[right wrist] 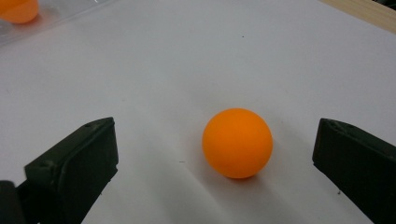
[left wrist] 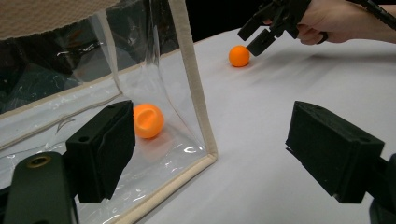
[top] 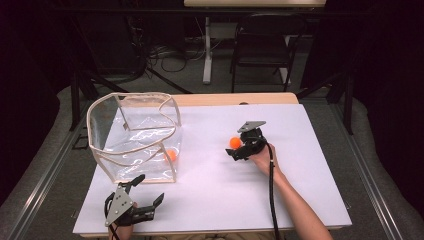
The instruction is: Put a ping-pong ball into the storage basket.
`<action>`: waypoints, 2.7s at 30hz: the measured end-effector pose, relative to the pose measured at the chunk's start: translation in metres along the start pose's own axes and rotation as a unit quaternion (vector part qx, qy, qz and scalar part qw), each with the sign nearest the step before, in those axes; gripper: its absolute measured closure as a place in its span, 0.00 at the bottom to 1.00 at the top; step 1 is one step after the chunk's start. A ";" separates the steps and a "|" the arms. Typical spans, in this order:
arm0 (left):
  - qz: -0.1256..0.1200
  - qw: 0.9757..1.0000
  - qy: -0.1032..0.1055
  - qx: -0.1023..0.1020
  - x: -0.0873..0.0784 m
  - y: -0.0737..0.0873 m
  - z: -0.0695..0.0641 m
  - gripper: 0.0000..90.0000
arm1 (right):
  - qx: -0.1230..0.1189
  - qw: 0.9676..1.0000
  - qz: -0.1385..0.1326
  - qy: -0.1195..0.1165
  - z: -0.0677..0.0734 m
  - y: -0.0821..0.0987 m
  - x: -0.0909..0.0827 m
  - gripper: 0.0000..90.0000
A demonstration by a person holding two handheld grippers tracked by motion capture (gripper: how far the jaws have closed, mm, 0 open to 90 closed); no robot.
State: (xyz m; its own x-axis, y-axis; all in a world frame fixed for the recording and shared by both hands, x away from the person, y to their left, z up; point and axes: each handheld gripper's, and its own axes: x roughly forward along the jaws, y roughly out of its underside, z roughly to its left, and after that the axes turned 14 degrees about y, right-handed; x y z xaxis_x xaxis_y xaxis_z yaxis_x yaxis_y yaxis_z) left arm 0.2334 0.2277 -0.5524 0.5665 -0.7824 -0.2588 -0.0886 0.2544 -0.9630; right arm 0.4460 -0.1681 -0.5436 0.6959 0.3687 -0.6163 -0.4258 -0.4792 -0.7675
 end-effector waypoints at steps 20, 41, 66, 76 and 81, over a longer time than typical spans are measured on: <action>0.000 1.000 0.001 0.000 0.000 0.000 0.000 0.17 | 0.012 0.999 0.020 0.040 0.003 0.005 0.015 0.38; -0.002 1.000 0.001 0.000 0.000 0.000 0.000 0.17 | 0.006 0.999 0.014 0.048 0.004 0.002 0.011 0.56; -0.002 1.000 0.000 0.004 0.001 -0.001 -0.001 0.17 | -0.008 0.999 -0.008 0.035 0.004 -0.015 -0.018 0.57; -0.004 1.000 0.001 0.001 -0.001 0.000 0.000 0.17 | -0.027 0.999 -0.004 0.023 0.012 -0.021 -0.022 0.57; -0.003 1.000 0.002 0.003 0.000 -0.001 0.000 0.17 | -0.036 0.999 -0.006 0.015 0.017 -0.024 -0.027 0.57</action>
State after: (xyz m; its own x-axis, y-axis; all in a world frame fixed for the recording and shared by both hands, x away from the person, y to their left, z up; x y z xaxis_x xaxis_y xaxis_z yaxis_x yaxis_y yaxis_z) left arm 0.2338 0.2276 -0.5518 0.5641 -0.7861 -0.2529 -0.0799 0.2529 -0.9642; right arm 0.4271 -0.1529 -0.5115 0.7180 0.3519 -0.6006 -0.3754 -0.5308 -0.7598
